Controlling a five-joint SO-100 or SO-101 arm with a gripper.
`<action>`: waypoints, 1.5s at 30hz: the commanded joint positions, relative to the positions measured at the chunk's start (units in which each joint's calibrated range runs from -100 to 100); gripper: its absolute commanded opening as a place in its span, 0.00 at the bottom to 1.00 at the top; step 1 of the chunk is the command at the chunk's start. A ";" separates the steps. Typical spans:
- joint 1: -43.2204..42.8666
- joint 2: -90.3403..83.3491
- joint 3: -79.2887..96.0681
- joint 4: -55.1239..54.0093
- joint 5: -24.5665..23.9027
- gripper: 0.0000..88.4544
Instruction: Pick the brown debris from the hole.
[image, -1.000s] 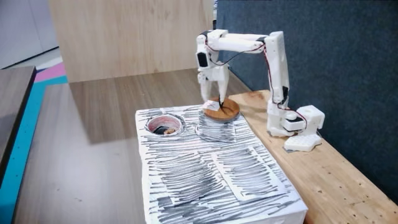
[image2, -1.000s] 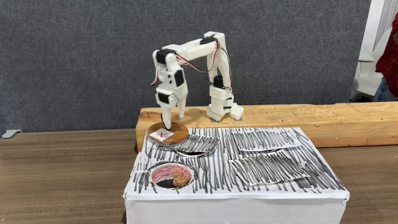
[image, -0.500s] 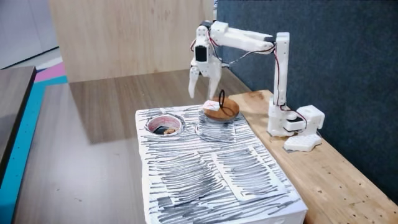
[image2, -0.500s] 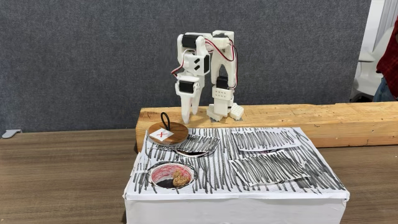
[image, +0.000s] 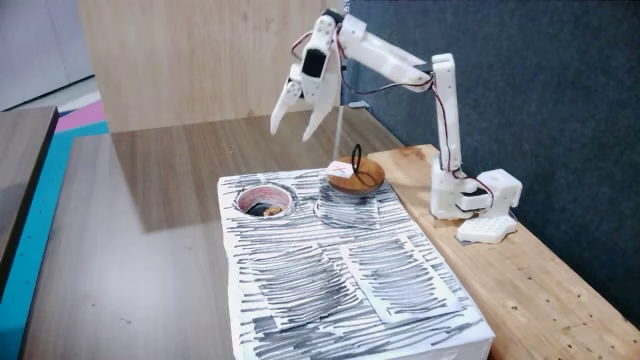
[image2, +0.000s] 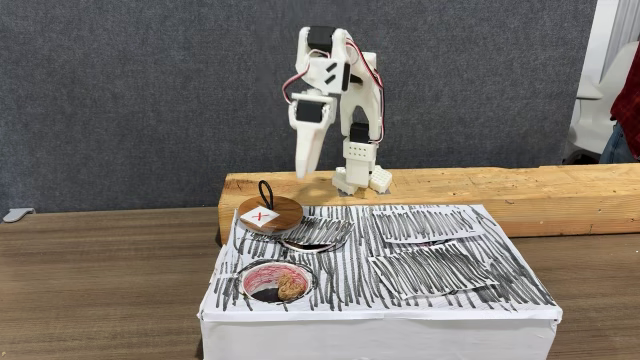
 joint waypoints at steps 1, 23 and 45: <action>-1.73 1.25 -1.89 0.03 0.25 0.26; -2.61 11.72 -11.28 -0.06 0.30 0.27; 4.26 25.37 -28.62 -0.14 -0.48 0.26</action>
